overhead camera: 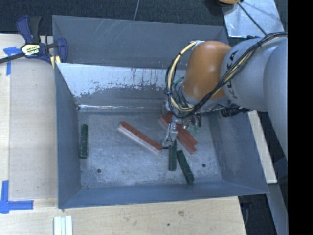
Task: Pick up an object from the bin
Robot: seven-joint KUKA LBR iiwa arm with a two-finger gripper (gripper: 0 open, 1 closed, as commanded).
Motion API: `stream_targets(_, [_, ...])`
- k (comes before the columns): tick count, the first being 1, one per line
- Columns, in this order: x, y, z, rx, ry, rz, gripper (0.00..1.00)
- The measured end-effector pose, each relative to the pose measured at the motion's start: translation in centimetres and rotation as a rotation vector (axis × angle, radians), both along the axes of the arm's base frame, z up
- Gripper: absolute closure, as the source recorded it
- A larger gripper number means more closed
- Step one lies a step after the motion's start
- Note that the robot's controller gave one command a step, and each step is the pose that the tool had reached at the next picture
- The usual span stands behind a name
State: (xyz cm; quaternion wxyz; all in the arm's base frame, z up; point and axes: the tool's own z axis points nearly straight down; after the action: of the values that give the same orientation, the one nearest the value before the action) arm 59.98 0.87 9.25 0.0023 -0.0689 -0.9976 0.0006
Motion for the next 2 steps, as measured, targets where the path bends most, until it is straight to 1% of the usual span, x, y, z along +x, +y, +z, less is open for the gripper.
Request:
stream_targets(1, [-5.72, 8.5, -1.9, 0.002, -0.007, 0.241, 1.0])
stream_targets(2, [-5.72, 8.5, -1.9, 0.002, -0.007, 0.241, 1.0])
